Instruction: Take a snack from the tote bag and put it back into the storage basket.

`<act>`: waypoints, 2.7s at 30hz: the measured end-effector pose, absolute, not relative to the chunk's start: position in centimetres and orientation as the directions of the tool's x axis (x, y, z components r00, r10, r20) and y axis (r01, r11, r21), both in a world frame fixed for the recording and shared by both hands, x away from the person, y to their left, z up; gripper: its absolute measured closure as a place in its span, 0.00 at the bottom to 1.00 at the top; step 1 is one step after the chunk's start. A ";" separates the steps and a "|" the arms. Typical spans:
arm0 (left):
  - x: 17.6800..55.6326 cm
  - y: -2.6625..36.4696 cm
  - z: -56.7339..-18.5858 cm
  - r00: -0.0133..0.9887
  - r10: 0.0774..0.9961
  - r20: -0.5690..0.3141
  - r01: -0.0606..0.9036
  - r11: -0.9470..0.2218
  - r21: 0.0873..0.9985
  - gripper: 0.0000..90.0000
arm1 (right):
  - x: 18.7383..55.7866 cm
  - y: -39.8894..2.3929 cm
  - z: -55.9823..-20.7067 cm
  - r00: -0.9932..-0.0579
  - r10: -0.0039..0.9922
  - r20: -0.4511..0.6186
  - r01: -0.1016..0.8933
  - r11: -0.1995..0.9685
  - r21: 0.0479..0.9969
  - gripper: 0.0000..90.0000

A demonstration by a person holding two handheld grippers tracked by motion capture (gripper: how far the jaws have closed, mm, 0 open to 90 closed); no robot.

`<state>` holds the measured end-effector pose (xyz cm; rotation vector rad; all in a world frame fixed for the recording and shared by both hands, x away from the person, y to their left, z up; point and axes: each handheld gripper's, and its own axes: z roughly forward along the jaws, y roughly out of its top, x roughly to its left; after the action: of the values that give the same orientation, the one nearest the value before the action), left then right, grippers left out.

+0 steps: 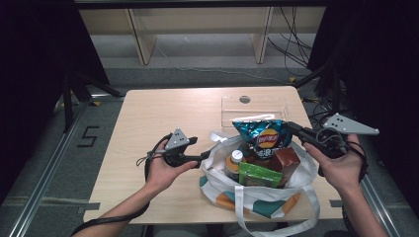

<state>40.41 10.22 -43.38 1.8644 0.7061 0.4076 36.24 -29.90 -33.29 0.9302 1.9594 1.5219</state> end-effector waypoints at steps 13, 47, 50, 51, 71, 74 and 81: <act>40.3 10.2 -43.3 0.769 0.638 -0.048 0.281 -0.269 0.921 0.34 | 36.0 -29.9 -32.3 -0.632 0.772 0.063 0.191 0.077 0.978 1.00; 40.3 10.4 -43.2 0.766 0.642 -0.045 0.276 -0.265 0.924 0.36 | 36.4 -30.1 -29.3 -0.601 0.798 0.045 0.084 0.007 0.996 1.00; 40.3 10.4 -43.2 0.765 0.643 -0.046 0.275 -0.261 0.925 0.36 | 36.5 -30.0 -29.1 -0.597 0.801 0.045 0.067 -0.006 0.998 1.00; 40.3 10.4 -43.2 0.764 0.644 -0.047 0.275 -0.259 0.926 0.36 | 36.6 -30.1 -29.0 -0.600 0.799 0.040 0.065 -0.002 0.998 1.00; 40.4 10.4 -43.3 0.763 0.644 -0.052 0.279 -0.257 0.925 0.36 | 36.9 -30.1 -27.9 -0.585 0.809 0.058 0.047 -0.038 0.998 1.00; 40.5 10.4 -43.3 0.766 0.641 -0.057 0.279 -0.251 0.927 0.36 | 37.0 -30.2 -27.7 -0.586 0.809 0.050 0.039 -0.033 0.999 1.00; 40.4 10.4 -43.3 0.765 0.641 -0.064 0.287 -0.250 0.925 0.36 | 37.1 -30.2 -27.1 -0.581 0.812 0.054 0.022 -0.050 0.998 1.00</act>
<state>40.42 10.38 -43.33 1.8420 0.7154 0.3951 37.10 -30.22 -27.08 0.8951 1.6293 1.6936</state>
